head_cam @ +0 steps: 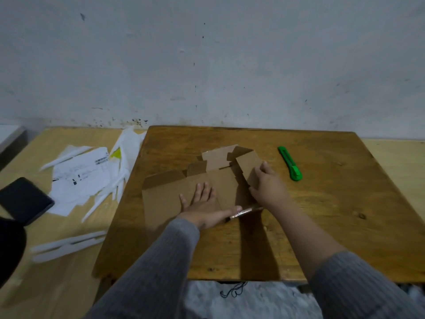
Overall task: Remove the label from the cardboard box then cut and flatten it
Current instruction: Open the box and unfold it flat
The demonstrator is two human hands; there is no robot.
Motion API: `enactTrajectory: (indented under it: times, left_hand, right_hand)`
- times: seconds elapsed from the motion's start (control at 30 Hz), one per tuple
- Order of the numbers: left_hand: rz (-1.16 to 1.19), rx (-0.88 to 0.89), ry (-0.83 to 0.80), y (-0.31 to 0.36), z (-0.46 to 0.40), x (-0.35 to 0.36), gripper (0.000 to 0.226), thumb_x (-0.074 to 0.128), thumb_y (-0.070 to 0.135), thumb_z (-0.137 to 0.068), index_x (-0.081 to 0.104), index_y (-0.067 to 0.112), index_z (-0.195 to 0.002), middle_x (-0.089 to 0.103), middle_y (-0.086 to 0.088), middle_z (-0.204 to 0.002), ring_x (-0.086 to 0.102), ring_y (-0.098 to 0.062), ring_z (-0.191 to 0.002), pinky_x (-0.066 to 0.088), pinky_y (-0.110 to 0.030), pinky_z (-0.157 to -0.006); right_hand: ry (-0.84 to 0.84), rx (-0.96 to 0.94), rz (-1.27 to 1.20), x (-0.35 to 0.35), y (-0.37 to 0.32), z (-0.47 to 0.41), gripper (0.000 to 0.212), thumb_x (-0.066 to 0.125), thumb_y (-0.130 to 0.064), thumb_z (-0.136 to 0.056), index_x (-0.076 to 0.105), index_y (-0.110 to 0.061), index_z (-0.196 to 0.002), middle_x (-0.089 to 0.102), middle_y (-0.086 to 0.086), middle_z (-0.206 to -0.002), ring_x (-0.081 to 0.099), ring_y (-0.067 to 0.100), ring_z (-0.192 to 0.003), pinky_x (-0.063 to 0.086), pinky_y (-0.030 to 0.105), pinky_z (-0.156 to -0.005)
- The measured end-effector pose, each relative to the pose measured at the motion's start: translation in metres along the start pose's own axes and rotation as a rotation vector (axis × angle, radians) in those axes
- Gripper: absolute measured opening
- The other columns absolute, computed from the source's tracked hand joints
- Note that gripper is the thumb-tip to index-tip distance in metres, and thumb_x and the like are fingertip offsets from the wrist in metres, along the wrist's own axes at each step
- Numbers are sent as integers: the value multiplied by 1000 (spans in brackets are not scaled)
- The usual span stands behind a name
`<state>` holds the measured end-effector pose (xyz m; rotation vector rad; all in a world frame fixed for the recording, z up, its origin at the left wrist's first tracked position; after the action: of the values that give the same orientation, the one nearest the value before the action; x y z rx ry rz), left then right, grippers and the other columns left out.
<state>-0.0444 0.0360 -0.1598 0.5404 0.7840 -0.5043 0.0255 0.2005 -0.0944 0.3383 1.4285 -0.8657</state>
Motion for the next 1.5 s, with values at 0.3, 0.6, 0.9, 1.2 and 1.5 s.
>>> enactTrajectory:
  times: [0.3, 0.6, 0.9, 1.2, 1.5]
  left_hand:
    - [13, -20, 31, 22, 3, -3, 93, 17, 82, -83, -1, 25, -155, -19, -2, -161, -22, -24, -146, -14, -64, -111]
    - [47, -62, 28, 37, 2, 4, 99, 23, 85, -80, 3, 26, -156, -21, 1, -160, -22, -21, -146, -12, -62, -113]
    - [6, -135, 28, 46, -2, 13, 118, 39, 89, -70, -8, 21, -155, -27, -2, -158, -25, -23, -145, -10, -64, -113]
    - [-128, -163, 15, 43, -9, 24, 145, 53, 93, -50, -22, 20, -151, -36, -3, -154, -30, -23, -143, -13, -64, -110]
    - [-457, -127, 312, 42, -8, -28, 106, 42, 86, -72, -1, 35, -154, -20, -1, -161, -23, -26, -146, -14, -74, -104]
  right_hand:
    - [58, -110, -312, -35, 11, 15, 53, 39, -14, -98, 30, -39, -144, 53, 10, -137, 61, 20, -101, 53, 31, -78]
    - [206, -18, -258, -53, 91, 13, 59, 50, -17, -95, 27, -28, -148, 45, 11, -140, 49, 28, -119, 45, 37, -94]
    - [59, -302, 157, -25, 92, 18, 46, 42, -17, -95, 43, -32, -139, 51, -6, -141, 37, 16, -135, 13, 41, -117]
    - [-365, -292, 299, 26, 109, 20, 84, 50, -75, -75, 18, -44, -146, 3, 1, -161, -1, 23, -147, 3, 48, -117]
    - [-180, -289, 415, 19, 82, 26, 73, 23, -80, -80, 34, -40, -140, 39, 6, -138, 30, 28, -126, 23, 50, -102]
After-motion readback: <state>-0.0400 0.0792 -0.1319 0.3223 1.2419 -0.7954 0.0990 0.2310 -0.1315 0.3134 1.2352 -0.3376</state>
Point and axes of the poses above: each hand's wrist, its own z-axis away from the middle knuckle, its own x-axis out of the palm, y = z × x, the point moved 10 cm from there along -z, towards the middle knuckle
